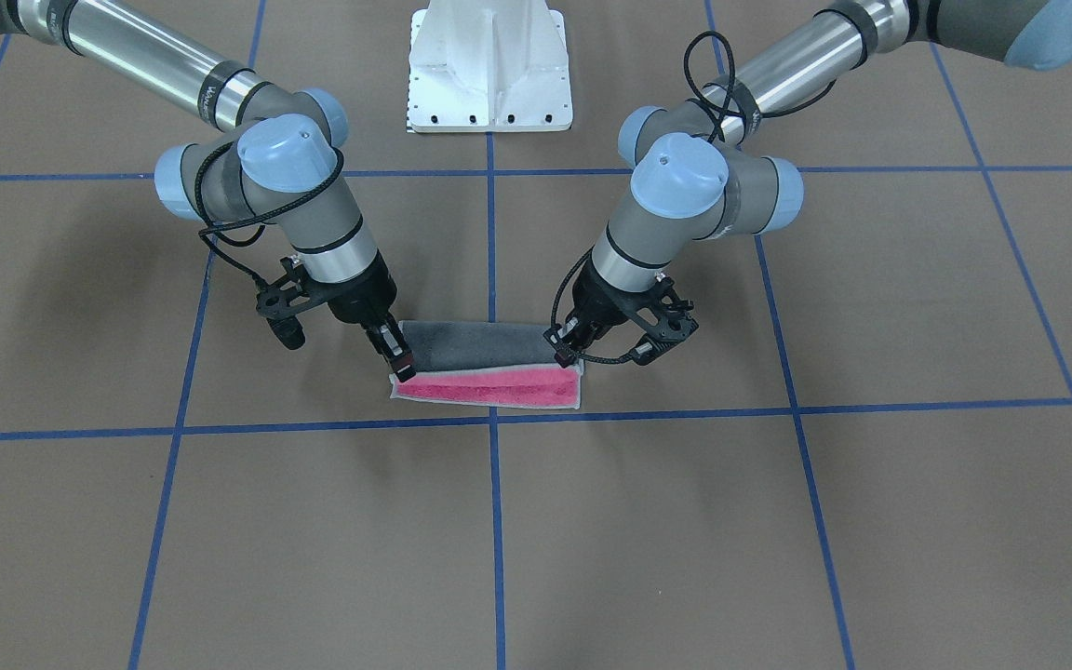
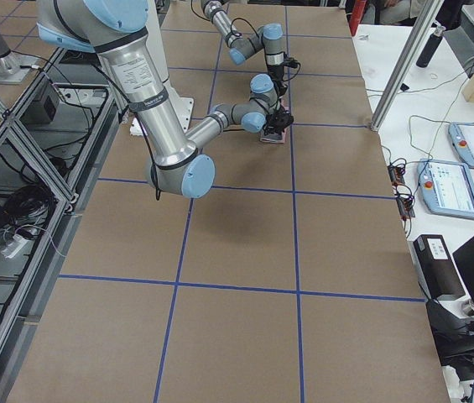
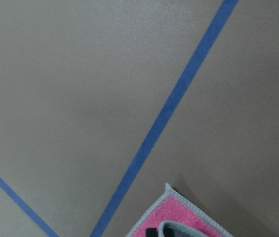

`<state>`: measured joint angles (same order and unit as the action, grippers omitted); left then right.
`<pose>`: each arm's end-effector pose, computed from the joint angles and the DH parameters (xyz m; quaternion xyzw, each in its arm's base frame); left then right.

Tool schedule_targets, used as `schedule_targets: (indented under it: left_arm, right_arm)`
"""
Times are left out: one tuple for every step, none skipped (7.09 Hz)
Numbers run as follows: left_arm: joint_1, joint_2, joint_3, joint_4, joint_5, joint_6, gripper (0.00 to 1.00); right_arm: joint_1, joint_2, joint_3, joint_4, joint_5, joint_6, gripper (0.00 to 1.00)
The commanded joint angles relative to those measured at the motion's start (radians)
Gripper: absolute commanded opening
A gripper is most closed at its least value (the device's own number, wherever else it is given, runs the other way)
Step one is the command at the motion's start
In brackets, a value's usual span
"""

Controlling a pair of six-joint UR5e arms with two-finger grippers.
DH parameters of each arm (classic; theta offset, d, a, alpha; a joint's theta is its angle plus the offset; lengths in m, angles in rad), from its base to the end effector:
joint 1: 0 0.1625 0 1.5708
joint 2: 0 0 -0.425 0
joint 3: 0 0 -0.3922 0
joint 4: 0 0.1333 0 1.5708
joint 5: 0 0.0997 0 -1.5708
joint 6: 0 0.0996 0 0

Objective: Fold towel twice with both arms
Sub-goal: 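Lift both near corners and fold them over toward the far edge, then release the towel and raise both grippers away from it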

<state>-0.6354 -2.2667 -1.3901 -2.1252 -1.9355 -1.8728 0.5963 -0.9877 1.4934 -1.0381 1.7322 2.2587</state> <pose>0.5402 -0.5198 0.2527 -0.0707 0.5202 -0.2997 0.7966 -0.5236 -0.4971 0.2913 -0.0926 -0.4908 0.4862 0.7170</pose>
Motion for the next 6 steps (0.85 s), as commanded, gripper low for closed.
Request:
schedule_targets:
  left_arm:
    - [-0.001,-0.011,0.000,0.001,0.001,-0.006,1.00]
    - [-0.004,-0.013,-0.001,0.001,0.000,-0.006,1.00]
    - [-0.010,-0.016,-0.004,-0.001,0.000,-0.005,1.00]
    - [-0.027,-0.030,-0.006,0.005,-0.005,-0.003,1.00]
    - [-0.055,-0.031,-0.009,0.013,-0.026,0.009,1.00]
    - [-0.093,-0.030,-0.009,0.025,-0.101,0.038,1.00]
  right_arm:
    - [0.005,0.004,-0.001,0.000,0.003,0.002,0.99]
    - [0.008,0.004,-0.001,0.000,0.004,0.002,0.99]
    - [0.016,0.003,0.001,0.000,0.012,-0.001,0.99]
    - [0.020,-0.002,0.007,0.001,0.029,-0.033,0.99]
    - [0.020,-0.008,0.019,-0.006,0.068,-0.097,0.99]
    - [0.023,-0.026,0.021,-0.016,0.143,-0.125,0.99]
